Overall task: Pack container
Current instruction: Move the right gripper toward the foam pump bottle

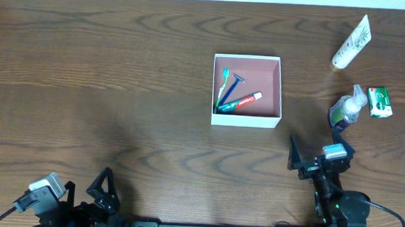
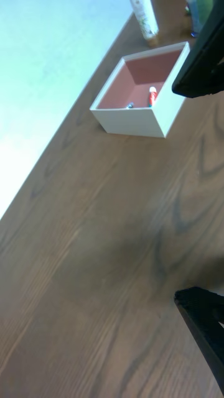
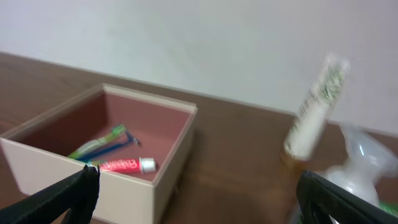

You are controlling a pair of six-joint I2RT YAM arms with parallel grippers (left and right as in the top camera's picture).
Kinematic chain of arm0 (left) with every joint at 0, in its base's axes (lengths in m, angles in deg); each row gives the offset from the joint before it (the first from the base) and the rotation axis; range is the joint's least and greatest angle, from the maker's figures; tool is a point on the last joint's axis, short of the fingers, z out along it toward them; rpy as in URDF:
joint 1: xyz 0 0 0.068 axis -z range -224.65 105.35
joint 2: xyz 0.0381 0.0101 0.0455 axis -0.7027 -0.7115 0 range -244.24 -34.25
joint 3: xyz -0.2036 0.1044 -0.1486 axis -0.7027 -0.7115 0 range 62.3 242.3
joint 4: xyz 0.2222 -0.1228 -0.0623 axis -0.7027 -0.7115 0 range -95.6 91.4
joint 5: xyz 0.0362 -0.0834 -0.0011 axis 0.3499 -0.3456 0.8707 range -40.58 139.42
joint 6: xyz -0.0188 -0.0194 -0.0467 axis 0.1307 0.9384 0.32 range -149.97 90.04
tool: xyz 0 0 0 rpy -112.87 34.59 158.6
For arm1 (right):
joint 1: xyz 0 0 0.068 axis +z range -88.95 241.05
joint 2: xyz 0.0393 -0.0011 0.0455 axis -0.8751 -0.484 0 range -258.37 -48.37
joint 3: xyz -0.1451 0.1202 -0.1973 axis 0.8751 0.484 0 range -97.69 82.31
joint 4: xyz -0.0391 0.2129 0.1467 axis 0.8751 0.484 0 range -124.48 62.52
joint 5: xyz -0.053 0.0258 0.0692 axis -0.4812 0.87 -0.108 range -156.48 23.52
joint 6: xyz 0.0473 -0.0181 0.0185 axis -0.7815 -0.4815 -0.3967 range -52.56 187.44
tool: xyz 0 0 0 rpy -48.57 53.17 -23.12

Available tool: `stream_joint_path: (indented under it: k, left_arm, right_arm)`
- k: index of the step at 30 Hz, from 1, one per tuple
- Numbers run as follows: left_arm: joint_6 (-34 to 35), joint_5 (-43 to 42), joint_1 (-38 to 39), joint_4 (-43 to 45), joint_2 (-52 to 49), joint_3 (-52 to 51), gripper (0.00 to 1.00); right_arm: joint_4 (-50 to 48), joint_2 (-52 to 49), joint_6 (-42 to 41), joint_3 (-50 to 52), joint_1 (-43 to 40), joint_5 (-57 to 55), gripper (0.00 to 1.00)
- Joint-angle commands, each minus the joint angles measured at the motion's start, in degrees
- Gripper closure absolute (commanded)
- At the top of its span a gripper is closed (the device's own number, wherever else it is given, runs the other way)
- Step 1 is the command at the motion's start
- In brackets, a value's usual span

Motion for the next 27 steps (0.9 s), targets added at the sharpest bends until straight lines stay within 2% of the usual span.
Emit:
stream_joint_path:
  k: [1, 6, 11, 16, 18, 27]
  left_arm:
    - [2.08, -0.61, -0.20, 0.96, 0.20, -0.17, 0.02]
    - [2.10, -0.61, -0.20, 1.33, 0.17, -0.17, 0.02]
    - [2.08, -0.61, -0.20, 1.33, 0.20, -0.17, 0.02]
    - [2.08, -0.61, -0.20, 1.33, 0.20, -0.17, 0.02]
    - [2.05, -0.61, -0.20, 1.29, 0.17, -0.17, 0.02]
    - [2.05, -0.61, -0.20, 1.29, 0.20, -0.17, 0.02]
  right_arm:
    - [-5.60, 0.17, 0.37, 0.09, 0.42, 8.55, 0.01]
    - [-20.90, 0.17, 0.37, -0.28, 0.39, 14.71, 0.01]
    - [-17.81, 0.13, 0.72, -5.68, 0.09, 13.62, 0.01]
    - [-6.67, -2.71, 8.22, -17.90, -1.27, 11.23, 0.01]
    - [0.94, -5.95, 9.11, -25.14, -1.95, 7.34, 0.01]
    - [33.31, -30.75, 12.20, -57.13, -2.93, 3.67, 0.01]
